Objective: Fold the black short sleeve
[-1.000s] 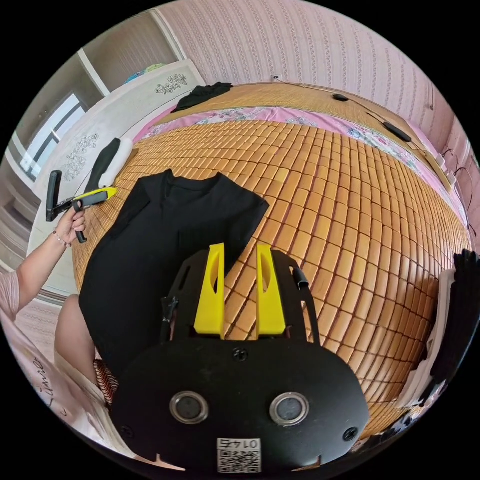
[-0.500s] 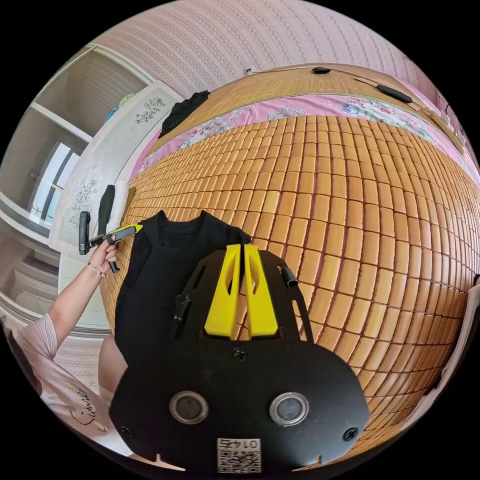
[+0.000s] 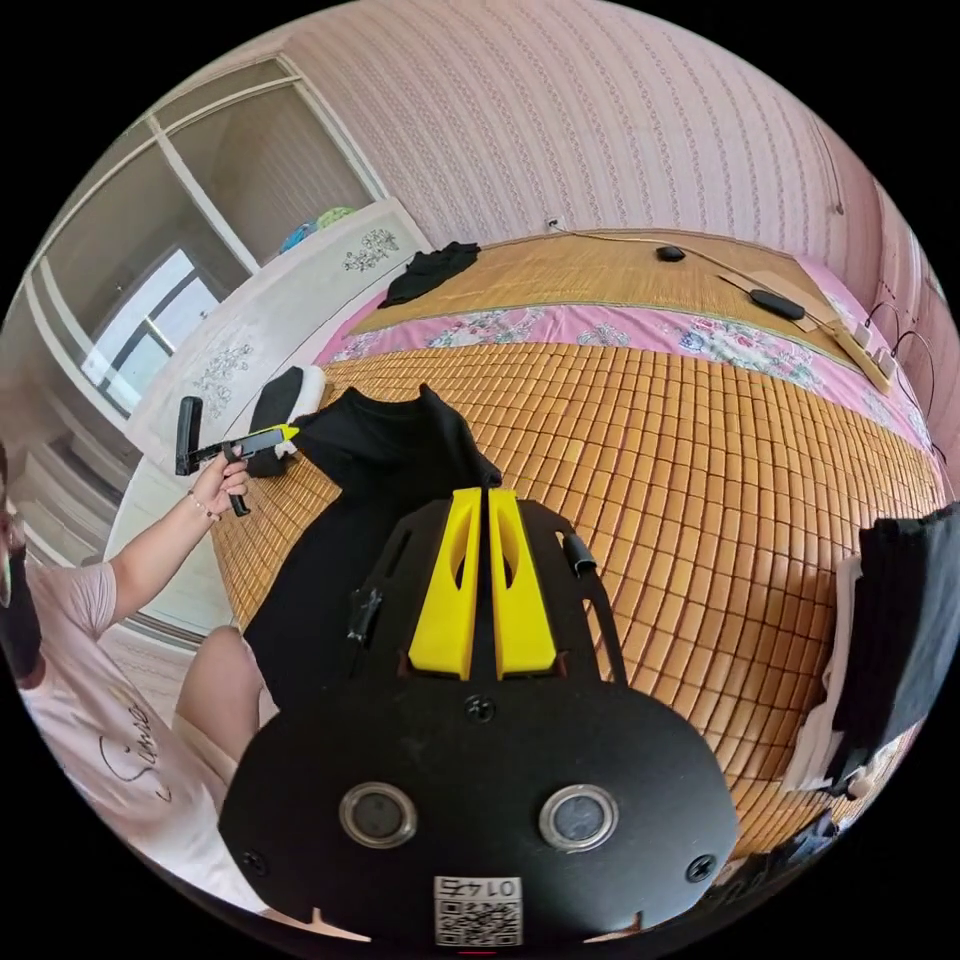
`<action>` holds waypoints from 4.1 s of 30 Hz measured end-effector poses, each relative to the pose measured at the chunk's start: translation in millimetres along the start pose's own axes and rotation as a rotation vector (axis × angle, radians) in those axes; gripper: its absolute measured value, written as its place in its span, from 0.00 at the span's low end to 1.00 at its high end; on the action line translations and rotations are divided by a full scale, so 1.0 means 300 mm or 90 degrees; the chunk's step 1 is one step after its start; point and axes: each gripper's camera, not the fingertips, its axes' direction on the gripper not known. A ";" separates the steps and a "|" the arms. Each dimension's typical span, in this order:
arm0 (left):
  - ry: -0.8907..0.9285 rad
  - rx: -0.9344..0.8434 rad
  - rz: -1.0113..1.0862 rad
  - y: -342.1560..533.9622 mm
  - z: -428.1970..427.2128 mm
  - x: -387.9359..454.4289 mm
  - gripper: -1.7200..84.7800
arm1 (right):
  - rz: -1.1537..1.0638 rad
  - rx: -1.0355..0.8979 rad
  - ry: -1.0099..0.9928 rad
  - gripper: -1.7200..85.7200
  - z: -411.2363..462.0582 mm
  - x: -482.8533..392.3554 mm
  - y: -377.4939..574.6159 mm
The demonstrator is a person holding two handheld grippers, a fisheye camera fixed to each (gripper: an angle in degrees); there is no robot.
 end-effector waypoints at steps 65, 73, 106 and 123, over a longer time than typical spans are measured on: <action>0.054 -0.271 0.148 1.157 0.124 0.672 0.06 | 0.214 -0.125 0.119 0.02 0.145 -0.554 0.498; -0.046 -0.098 0.038 0.965 0.077 0.552 0.05 | 0.157 -0.154 0.165 0.02 0.276 -0.566 0.303; -0.003 -0.231 0.219 1.280 0.229 1.091 0.01 | -0.182 -0.429 0.112 0.02 0.742 -0.848 -0.050; 0.165 -0.052 0.447 1.342 0.276 1.586 0.22 | 0.278 -0.245 -0.015 0.10 0.124 -0.340 0.932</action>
